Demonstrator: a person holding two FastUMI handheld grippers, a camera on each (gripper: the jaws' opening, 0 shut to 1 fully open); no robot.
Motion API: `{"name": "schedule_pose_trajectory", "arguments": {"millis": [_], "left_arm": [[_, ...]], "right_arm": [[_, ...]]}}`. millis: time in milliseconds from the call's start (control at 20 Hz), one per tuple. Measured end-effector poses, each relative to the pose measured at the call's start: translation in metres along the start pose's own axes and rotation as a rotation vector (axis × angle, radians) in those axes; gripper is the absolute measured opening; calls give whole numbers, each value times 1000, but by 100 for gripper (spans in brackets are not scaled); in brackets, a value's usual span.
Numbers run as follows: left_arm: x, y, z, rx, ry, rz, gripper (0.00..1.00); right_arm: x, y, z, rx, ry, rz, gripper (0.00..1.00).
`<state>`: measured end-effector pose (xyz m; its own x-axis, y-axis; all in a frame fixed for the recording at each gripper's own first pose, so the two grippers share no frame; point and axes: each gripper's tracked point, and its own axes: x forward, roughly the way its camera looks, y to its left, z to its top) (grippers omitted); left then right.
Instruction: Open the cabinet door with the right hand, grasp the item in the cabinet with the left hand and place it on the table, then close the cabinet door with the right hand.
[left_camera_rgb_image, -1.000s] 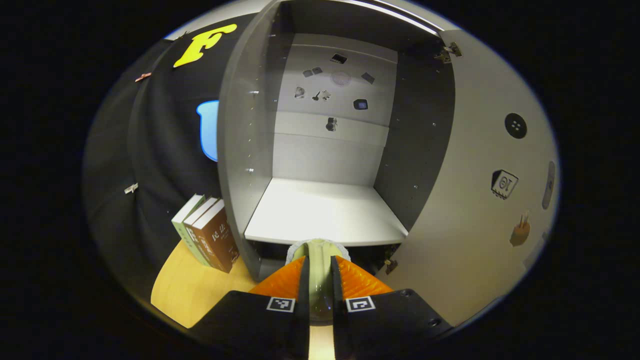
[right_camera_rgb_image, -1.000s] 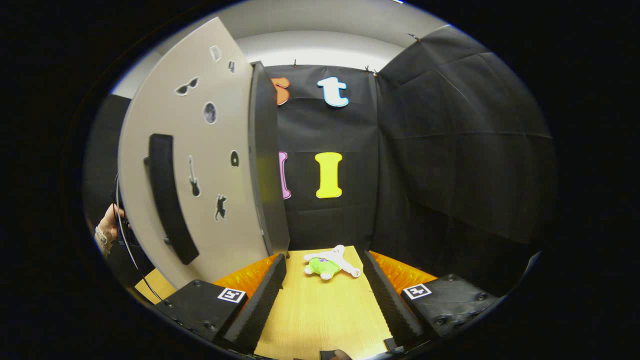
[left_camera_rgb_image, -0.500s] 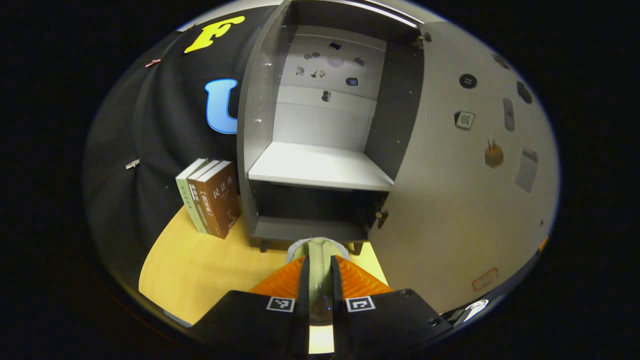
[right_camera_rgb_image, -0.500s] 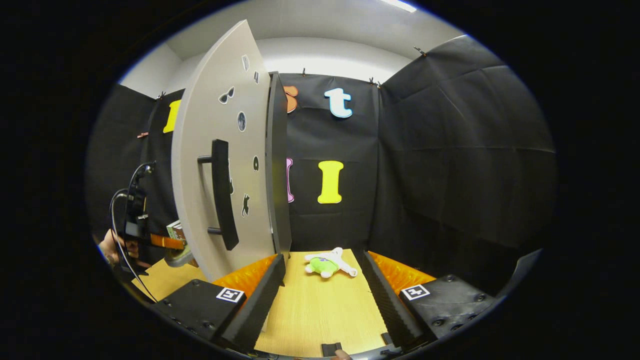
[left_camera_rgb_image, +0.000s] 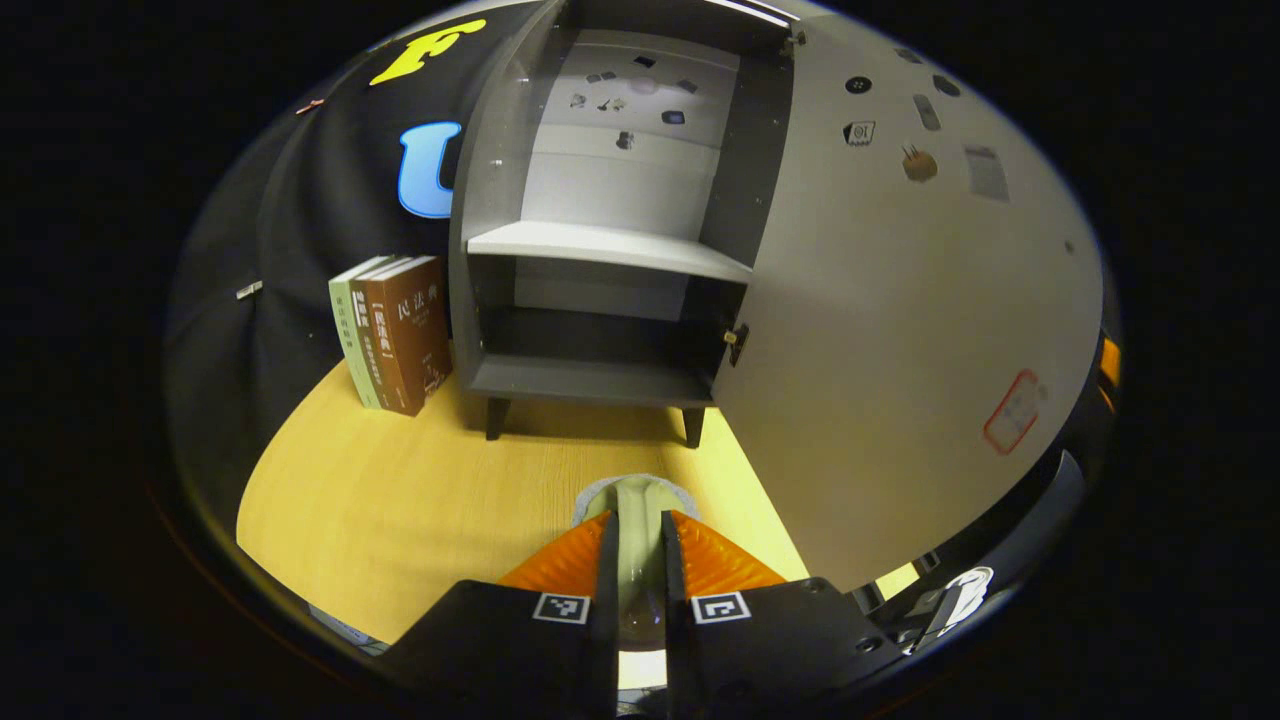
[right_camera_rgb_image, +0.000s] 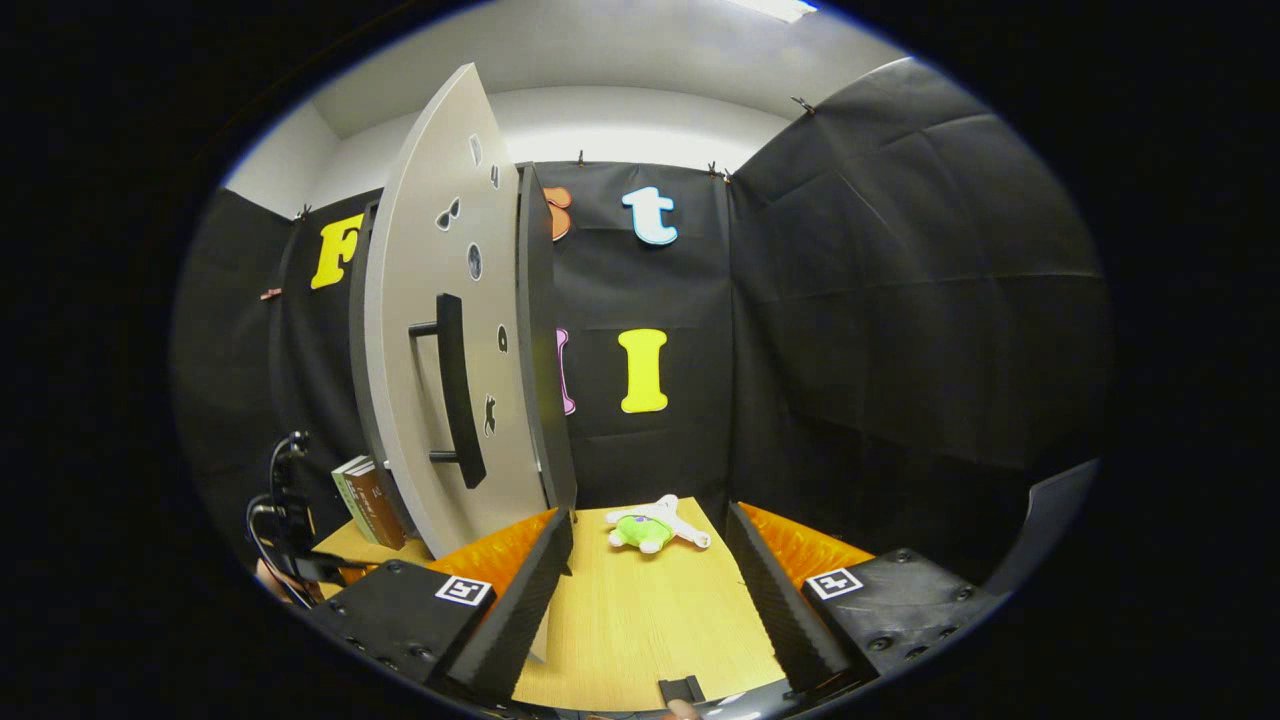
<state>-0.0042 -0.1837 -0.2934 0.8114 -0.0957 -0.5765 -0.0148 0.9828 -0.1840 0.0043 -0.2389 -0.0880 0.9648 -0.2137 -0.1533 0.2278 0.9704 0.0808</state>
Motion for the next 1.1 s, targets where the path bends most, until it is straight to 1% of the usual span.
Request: {"name": "schedule_pose_trajectory", "arguments": {"millis": [250, 450, 550, 700, 850, 1000, 1100], "left_arm": [[29, 2, -56, 5, 25, 12, 23], [50, 3, -96, -54, 44, 46, 23], [62, 3, -112, -59, 57, 65, 23], [76, 5, -126, -29, 56, 92, 24], [82, 4, -137, -34, 53, 99, 24], [88, 10, -143, -38, 65, 113, 24], [89, 11, -142, -50, 58, 107, 24]], "right_arm": [[10, -16, -26, -24, 9, -14, 98], [20, -35, -60, -12, 53, -8, 98], [23, -47, -78, -21, 80, -11, 98], [24, -60, -104, -39, 129, -9, 98], [27, -62, -125, -56, 177, 4, 98], [30, -60, -136, -72, 206, 20, 98], [30, -58, -138, -74, 208, 34, 98]]}}
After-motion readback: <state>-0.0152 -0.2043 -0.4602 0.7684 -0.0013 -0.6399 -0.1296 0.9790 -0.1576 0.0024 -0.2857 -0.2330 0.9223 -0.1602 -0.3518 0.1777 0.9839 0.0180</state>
